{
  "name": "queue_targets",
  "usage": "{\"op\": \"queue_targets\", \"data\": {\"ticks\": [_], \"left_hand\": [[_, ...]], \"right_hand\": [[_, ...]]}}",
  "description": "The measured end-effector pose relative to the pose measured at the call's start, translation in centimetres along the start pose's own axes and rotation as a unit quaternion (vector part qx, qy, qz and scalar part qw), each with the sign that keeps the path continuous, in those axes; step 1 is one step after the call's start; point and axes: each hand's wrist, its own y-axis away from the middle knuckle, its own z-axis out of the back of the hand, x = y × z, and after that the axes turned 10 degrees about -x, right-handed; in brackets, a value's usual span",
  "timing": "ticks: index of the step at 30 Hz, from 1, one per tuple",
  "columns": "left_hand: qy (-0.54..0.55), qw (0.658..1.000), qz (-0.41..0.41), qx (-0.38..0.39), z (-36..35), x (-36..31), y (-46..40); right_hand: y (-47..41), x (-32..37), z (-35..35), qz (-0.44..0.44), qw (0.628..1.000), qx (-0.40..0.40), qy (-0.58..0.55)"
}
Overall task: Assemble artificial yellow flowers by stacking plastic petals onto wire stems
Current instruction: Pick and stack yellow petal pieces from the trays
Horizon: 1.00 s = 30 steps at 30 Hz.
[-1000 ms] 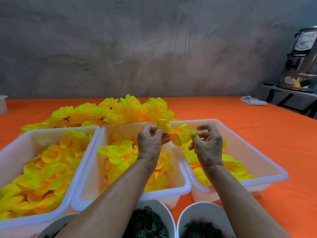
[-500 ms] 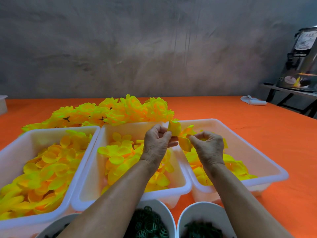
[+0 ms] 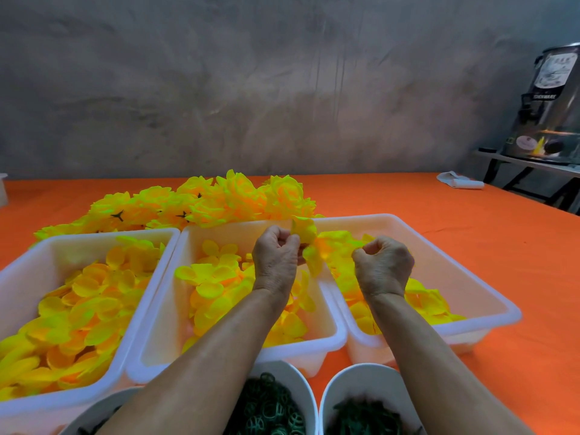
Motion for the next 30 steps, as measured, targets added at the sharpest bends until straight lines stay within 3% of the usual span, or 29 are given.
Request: {"op": "queue_targets", "data": {"ticks": [3, 8, 14, 20, 26, 30], "left_hand": [[-0.038, 0.995, -0.012, -0.094, 0.6, 0.3, -1.4], [-0.024, 0.998, -0.012, -0.06, 0.2, 0.1, -0.7], [0.023, 0.995, 0.047, -0.087, 0.6, 0.3, -1.3], [0.062, 0.99, 0.099, -0.076, 0.5, 0.1, -1.1], [0.109, 0.983, 0.135, -0.052, 0.4, 0.1, -1.2], [0.115, 0.983, 0.137, -0.043, 0.3, 0.1, -1.1]], "right_hand": [[-0.9, -0.5, 0.5, -0.047, 0.999, -0.008, 0.025], [-0.2, -0.1, 0.5, -0.051, 0.999, 0.005, -0.017], [-0.6, -0.4, 0.4, -0.077, 0.996, 0.045, -0.014], [-0.3, -0.1, 0.5, -0.051, 0.993, 0.082, 0.071], [0.3, 0.0, 0.7, -0.062, 0.973, 0.189, 0.114], [0.2, 0.5, 0.5, -0.039, 0.983, 0.162, 0.083]]}}
